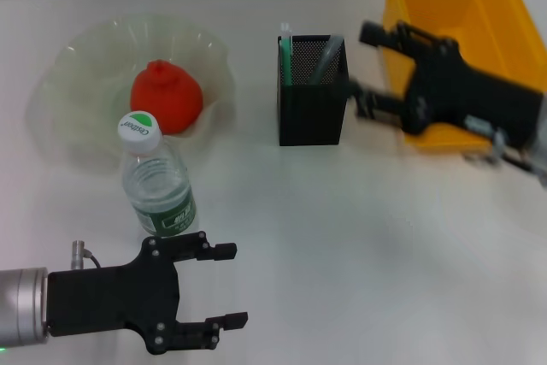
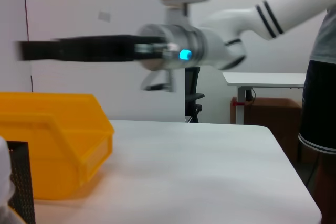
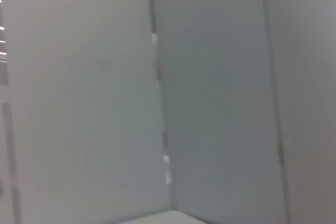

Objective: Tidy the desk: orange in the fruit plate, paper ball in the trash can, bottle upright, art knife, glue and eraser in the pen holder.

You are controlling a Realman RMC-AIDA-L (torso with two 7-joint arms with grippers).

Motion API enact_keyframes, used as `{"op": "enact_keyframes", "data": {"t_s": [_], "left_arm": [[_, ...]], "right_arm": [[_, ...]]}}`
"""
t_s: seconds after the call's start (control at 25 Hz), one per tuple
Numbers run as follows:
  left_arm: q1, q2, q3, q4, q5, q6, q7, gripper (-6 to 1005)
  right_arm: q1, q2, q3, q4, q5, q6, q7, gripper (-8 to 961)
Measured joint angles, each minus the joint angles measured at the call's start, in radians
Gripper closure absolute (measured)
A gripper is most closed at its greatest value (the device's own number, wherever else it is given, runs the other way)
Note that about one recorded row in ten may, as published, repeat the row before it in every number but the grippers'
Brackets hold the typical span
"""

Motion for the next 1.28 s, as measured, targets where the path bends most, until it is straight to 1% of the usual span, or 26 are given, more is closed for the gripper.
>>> {"op": "enact_keyframes", "data": {"t_s": [0.12,0.16,0.2,0.28,0.32,0.36,0.56,0.88,1.28], "left_arm": [[0.009,0.003,-0.003,0.009,0.000,0.016,0.000,256],[0.013,0.004,-0.004,0.013,-0.001,0.020,0.000,256],[0.013,0.004,-0.004,0.013,-0.001,0.020,0.000,256],[0.018,0.004,-0.006,0.017,-0.003,0.022,0.000,256],[0.019,0.004,-0.008,0.018,-0.004,0.023,0.001,256],[0.022,0.004,-0.015,0.018,-0.005,0.024,0.001,256],[0.023,0.003,-0.017,0.018,-0.005,0.024,0.002,256],[0.023,0.001,-0.017,0.016,-0.006,0.026,0.002,256],[0.024,0.001,-0.017,0.008,-0.007,0.040,-0.008,256]], "right_arm": [[-0.063,-0.010,0.020,0.003,-0.092,-0.123,-0.055,219],[-0.086,-0.019,0.038,0.018,-0.201,-0.190,-0.085,174],[-0.086,-0.019,0.038,0.018,-0.201,-0.190,-0.085,162],[-0.095,-0.022,0.045,0.051,-0.302,-0.243,-0.134,137],[-0.096,-0.021,0.046,0.078,-0.342,-0.267,-0.174,125],[-0.095,-0.017,0.046,0.140,-0.378,-0.298,-0.259,113],[-0.088,-0.013,0.046,0.198,-0.384,-0.307,-0.312,113],[-0.087,-0.012,0.046,0.200,-0.384,-0.300,-0.313,113],[-0.079,-0.006,0.077,0.210,-0.384,-0.289,-0.314,113]]}}
